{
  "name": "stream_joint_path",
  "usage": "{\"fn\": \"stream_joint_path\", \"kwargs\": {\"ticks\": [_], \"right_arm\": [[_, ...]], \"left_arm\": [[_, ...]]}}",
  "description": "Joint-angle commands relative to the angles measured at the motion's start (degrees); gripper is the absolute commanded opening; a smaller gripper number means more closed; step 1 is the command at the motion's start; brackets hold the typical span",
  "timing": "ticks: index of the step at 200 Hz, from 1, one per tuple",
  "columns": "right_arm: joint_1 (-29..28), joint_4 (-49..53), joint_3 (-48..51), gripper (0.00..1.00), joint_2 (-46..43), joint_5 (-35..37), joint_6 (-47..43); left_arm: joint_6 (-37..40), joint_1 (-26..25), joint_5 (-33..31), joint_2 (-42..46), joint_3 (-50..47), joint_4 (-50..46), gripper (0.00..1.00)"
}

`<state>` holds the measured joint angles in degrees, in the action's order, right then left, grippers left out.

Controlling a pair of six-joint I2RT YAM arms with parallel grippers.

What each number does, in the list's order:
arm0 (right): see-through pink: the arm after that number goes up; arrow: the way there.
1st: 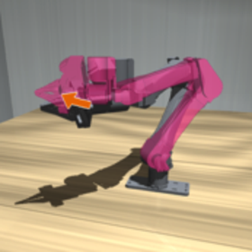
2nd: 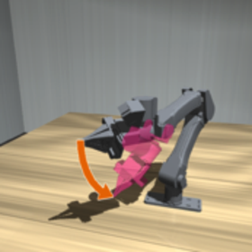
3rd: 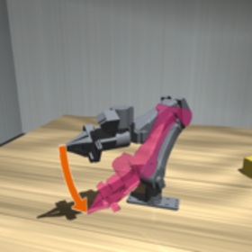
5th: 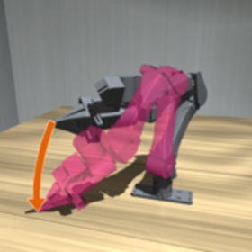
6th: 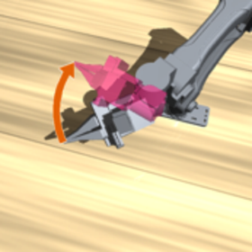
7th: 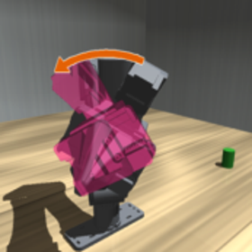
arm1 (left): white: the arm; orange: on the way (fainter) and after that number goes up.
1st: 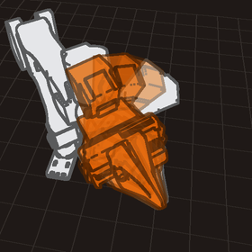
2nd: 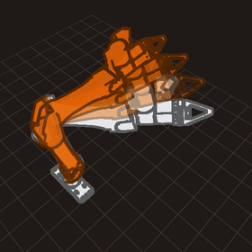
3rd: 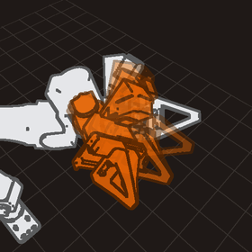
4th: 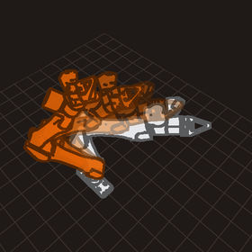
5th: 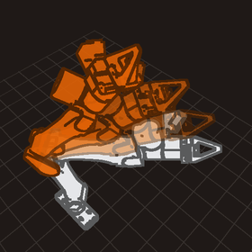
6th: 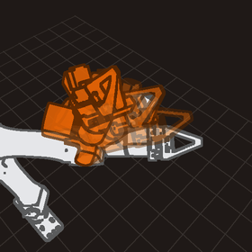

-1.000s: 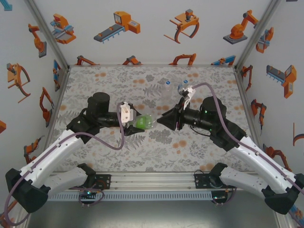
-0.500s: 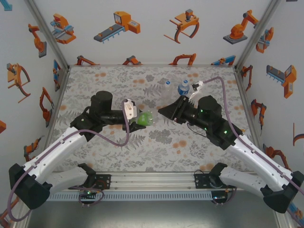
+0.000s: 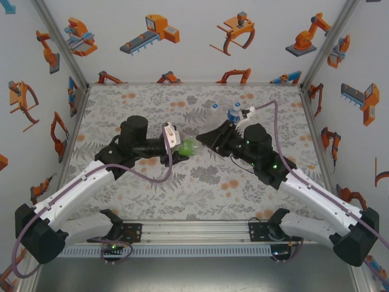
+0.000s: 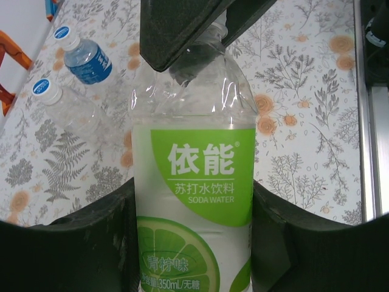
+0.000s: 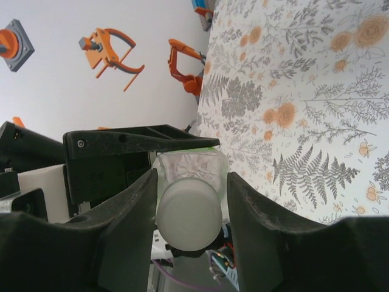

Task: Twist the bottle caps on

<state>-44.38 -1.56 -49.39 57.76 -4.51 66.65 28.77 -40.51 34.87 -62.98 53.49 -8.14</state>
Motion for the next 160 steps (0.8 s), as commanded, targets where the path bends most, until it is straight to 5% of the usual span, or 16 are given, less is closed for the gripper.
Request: {"fn": "stream_joint_path", "kwargs": {"ticks": [1,12,41,64,74,160], "right_arm": [[-0.3,-3.0,0.8,0.33,0.3,1.4,1.5],[-0.2,-3.2,0.8,0.28,0.7,1.8,1.4],[0.3,-3.5,0.0,0.22,2.4,1.6,0.1],[1.0,-1.1,-2.2,0.19,4.5,1.5,-3.2],[1.3,0.8,-3.8,0.18,5.7,1.6,-5.6],[3.4,18.5,-27.2,0.18,28.1,4.6,-31.4]], "left_arm": [[-3.2,-0.4,-3.6,-0.1,0.6,3.8,0.00],[-3.4,-0.4,-3.8,0.1,0.5,3.9,0.04],[-3.8,-0.4,-4.7,0.9,-0.4,4.6,0.45],[-4.0,-0.4,-7.1,2.5,-0.8,3.4,0.63],[-3.8,-0.4,-8.5,3.2,-0.9,2.3,0.99],[-7.7,1.8,-16.9,11.6,-2.4,-7.4,0.97]]}}
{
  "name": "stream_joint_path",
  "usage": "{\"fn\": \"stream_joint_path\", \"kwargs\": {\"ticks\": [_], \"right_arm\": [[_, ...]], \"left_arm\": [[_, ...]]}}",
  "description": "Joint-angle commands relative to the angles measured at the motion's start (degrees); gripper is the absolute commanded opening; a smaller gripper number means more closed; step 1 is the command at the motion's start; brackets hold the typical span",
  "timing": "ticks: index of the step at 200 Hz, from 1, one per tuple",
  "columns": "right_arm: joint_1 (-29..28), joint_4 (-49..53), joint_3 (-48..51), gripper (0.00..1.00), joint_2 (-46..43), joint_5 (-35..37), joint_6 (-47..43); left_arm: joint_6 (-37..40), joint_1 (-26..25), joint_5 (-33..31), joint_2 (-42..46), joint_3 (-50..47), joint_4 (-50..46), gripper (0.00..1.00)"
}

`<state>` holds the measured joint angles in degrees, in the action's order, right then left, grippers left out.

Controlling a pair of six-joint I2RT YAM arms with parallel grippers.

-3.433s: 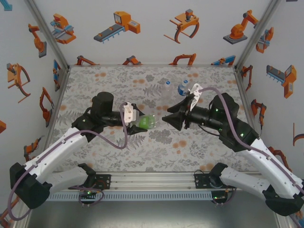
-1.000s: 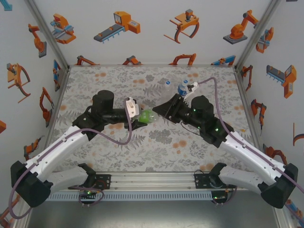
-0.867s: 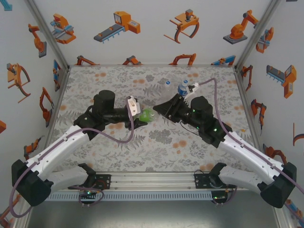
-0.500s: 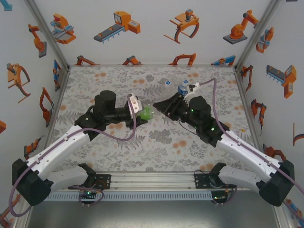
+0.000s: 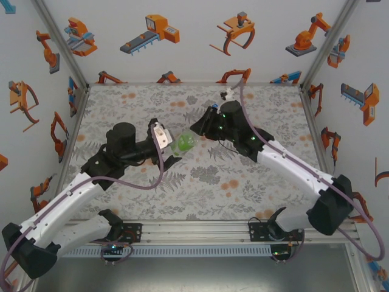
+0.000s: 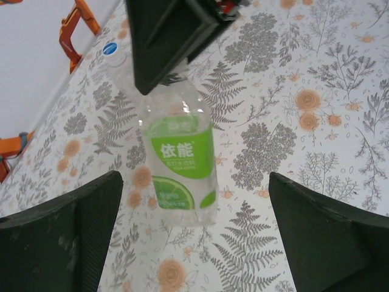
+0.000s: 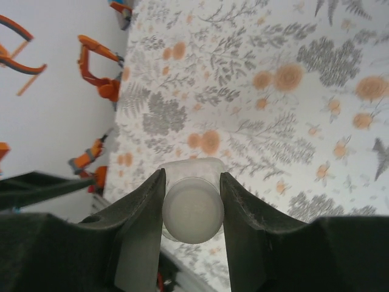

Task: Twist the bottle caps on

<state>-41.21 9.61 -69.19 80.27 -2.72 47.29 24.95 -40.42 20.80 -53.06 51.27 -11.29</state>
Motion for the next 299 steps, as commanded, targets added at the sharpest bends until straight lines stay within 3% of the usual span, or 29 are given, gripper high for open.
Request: {"fn": "stream_joint_path", "kwargs": {"ticks": [1,53,93,150,187,209,299], "right_arm": [[0.2,7.5,-7.6,0.18,5.9,2.9,-12.3],[1.1,9.1,-21.2,0.17,20.9,8.7,-27.8],[2.9,9.0,-30.8,0.16,31.1,11.1,-33.1],[4.7,5.3,-35.6,0.17,38.0,13.6,-35.0],[4.7,-1.2,-31.3,0.24,37.9,13.7,-36.1],[4.7,-2.6,-29.6,0.34,38.0,13.2,-36.1],[4.7,2.2,-33.0,0.58,37.4,11.3,-36.0]], "left_arm": [[-4.0,1.8,-2.8,1.7,-0.1,-4.4,0.97],[-14.0,8.8,-4.0,4.6,-0.6,-7.1,0.97],[-22.0,10.0,-16.9,5.3,0.1,-11.5,0.97],[-22.2,10.5,-15.5,8.0,-2.5,-10.7,0.97],[-22.2,10.6,-15.7,8.7,-3.0,-11.0,0.97],[-22.4,10.5,-15.4,9.1,-3.4,-11.0,0.97],[-22.2,10.7,-15.3,9.2,-3.6,-10.6,0.97]]}}
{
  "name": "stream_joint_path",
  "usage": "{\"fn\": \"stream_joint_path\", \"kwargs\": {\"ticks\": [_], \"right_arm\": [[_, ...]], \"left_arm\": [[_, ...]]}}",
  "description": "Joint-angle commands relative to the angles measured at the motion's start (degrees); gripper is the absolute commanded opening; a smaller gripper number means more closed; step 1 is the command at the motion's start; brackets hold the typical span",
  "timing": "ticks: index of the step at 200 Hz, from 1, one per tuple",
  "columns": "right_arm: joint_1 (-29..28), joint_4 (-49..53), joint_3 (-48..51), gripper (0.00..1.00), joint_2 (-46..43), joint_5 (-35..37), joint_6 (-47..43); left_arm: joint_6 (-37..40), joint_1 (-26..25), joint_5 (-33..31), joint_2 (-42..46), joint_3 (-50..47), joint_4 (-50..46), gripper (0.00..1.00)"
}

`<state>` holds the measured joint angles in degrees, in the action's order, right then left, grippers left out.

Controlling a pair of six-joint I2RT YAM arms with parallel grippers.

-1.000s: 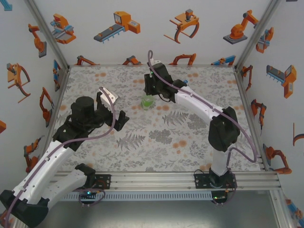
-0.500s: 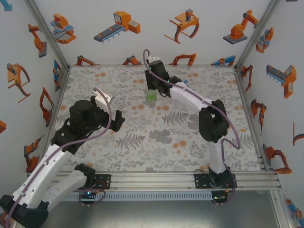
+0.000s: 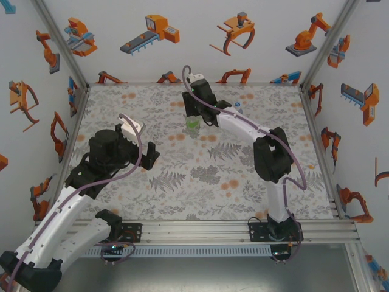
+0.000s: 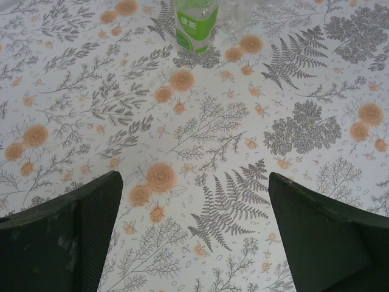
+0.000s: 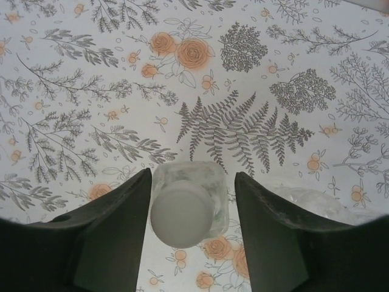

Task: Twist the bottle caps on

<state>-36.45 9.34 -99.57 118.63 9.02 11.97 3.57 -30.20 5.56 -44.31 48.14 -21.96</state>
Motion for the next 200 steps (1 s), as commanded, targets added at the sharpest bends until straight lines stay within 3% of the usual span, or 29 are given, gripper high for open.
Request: {"fn": "stream_joint_path", "kwargs": {"ticks": [1,72,88,97,158,200], "right_arm": [[0.0,2.5,-2.7,0.58,-1.1,-0.4,-0.6],[0.2,5.8,-0.4,0.74,-10.8,3.6,-4.1],[0.7,5.8,3.0,0.84,-14.9,5.5,-5.0],[1.4,5.8,5.2,0.99,-17.4,5.9,-5.2],[8.5,5.5,24.1,0.99,-33.5,10.5,-7.5],[17.4,-0.5,41.5,0.99,-41.1,12.1,-6.4]], "left_arm": [[-0.8,0.5,0.0,0.5,-0.5,0.1,0.97],[-3.2,0.7,-4.9,-4.1,-3.0,7.3,0.97],[-4.3,0.8,-9.1,-6.8,-3.5,9.4,0.97],[-5.1,0.9,-12.4,-8.6,-3.6,10.4,0.97],[-3.6,2.7,-24.8,-17.2,-7.8,21.5,0.97],[3.6,3.8,-30.4,-23.7,-10.0,28.9,0.97]]}}
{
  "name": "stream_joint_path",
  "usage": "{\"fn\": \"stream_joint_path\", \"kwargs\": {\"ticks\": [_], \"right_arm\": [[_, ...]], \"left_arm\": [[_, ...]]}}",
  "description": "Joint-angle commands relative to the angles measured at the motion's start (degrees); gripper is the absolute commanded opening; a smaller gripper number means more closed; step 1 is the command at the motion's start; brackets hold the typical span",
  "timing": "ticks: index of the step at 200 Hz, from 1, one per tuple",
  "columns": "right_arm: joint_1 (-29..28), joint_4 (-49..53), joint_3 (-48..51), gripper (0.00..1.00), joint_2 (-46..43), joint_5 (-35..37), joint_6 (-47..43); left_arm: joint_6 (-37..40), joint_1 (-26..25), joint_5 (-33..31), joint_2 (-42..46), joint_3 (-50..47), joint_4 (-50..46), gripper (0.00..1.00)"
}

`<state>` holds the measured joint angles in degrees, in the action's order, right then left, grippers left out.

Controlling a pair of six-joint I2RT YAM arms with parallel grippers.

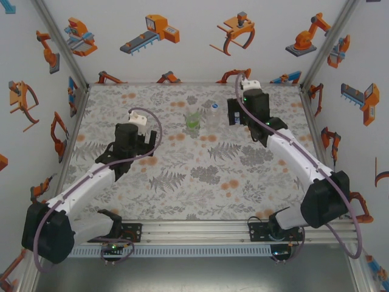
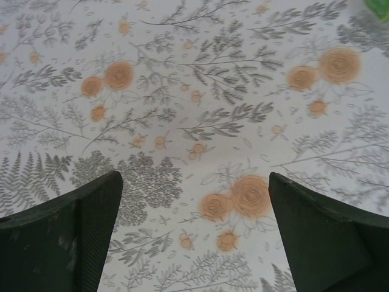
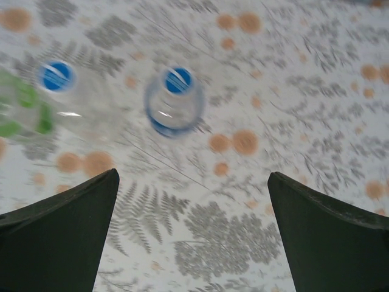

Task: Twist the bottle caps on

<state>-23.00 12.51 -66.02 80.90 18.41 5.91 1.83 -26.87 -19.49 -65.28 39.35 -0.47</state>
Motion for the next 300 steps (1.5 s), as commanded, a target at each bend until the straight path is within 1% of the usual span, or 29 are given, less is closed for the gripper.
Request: {"fn": "stream_joint_path", "kwargs": {"ticks": [1,30,54,64,88,94,111,120,137,140,147,168,172,177,189,199,211,226,237,300], "right_arm": [[4.3,-4.0,8.4,0.99,-3.5,2.7,-0.3],[11.1,-14.4,21.8,0.99,-5.3,1.7,-0.3],[16.4,-25.2,30.5,0.99,-4.5,0.4,-0.4],[18.5,-30.1,33.2,0.99,-3.4,-0.7,-0.6],[21.8,-39.1,36.6,0.99,-0.2,-3.0,-0.7],[22.3,-39.4,36.5,0.99,0.1,-3.4,-0.4],[23.1,-45.4,37.9,0.99,1.0,-5.9,-1.4],[24.1,-48.8,38.7,0.99,1.9,-8.1,-0.2],[25.3,-52.2,39.6,0.99,4.8,-10.4,0.3],[25.4,-54.0,40.1,0.99,5.1,-11.4,0.2],[26.0,-54.4,40.8,0.99,4.8,-13.5,0.0],[26.4,-61.4,43.6,0.99,7.1,-17.0,-1.0],[26.4,-63.0,44.0,0.99,7.5,-18.2,-1.3],[26.4,-63.0,44.3,0.99,7.3,-18.5,-1.4],[26.4,-62.7,44.0,0.99,7.4,-18.4,-1.4],[26.4,-62.8,44.1,0.99,7.4,-18.3,-1.4],[26.4,-62.8,44.3,0.99,7.3,-17.5,-1.2],[26.4,-63.0,44.4,0.99,7.3,-16.4,-0.7],[26.4,-63.0,44.3,0.99,7.3,-16.6,-0.9],[26.4,-62.8,44.0,0.99,7.4,-18.1,-1.4]], "left_arm": [[5.5,0.5,-5.5,-3.0,-1.3,7.7,0.97],[8.8,2.1,-7.6,-7.3,-3.9,14.9,0.97],[8.7,5.6,-5.2,-9.6,-6.7,21.3,0.97],[7.9,7.7,-3.1,-10.1,-8.0,24.1,0.97],[4.7,13.7,2.1,-11.2,-11.2,30.4,0.97],[3.8,15.2,3.2,-11.7,-12.0,32.0,0.97],[1.7,18.2,6.5,-13.5,-13.7,37.2,0.97],[0.6,19.8,8.9,-14.9,-14.1,39.0,0.97],[-0.6,21.7,11.6,-17.5,-15.1,42.5,0.97],[-0.7,21.9,12.2,-18.0,-15.4,43.4,0.97],[-0.9,22.5,13.5,-19.2,-16.3,46.1,0.97],[-1.3,23.8,17.0,-22.3,-17.6,50.9,0.97],[-1.4,23.9,16.7,-23.3,-17.8,52.9,0.97],[-1.6,24.1,16.6,-23.7,-17.9,53.5,0.97],[-2.4,24.6,16.6,-22.5,-16.3,47.9,0.97],[-2.8,24.9,16.4,-23.5,-16.6,50.4,0.97],[-2.8,24.9,16.2,-22.8,-16.1,48.0,0.97],[-2.9,24.9,16.3,-23.3,-16.4,49.5,0.97],[-2.8,25.0,16.2,-22.9,-16.2,48.4,0.97],[-2.9,24.9,16.1,-23.0,-16.3,48.9,0.97]]}}
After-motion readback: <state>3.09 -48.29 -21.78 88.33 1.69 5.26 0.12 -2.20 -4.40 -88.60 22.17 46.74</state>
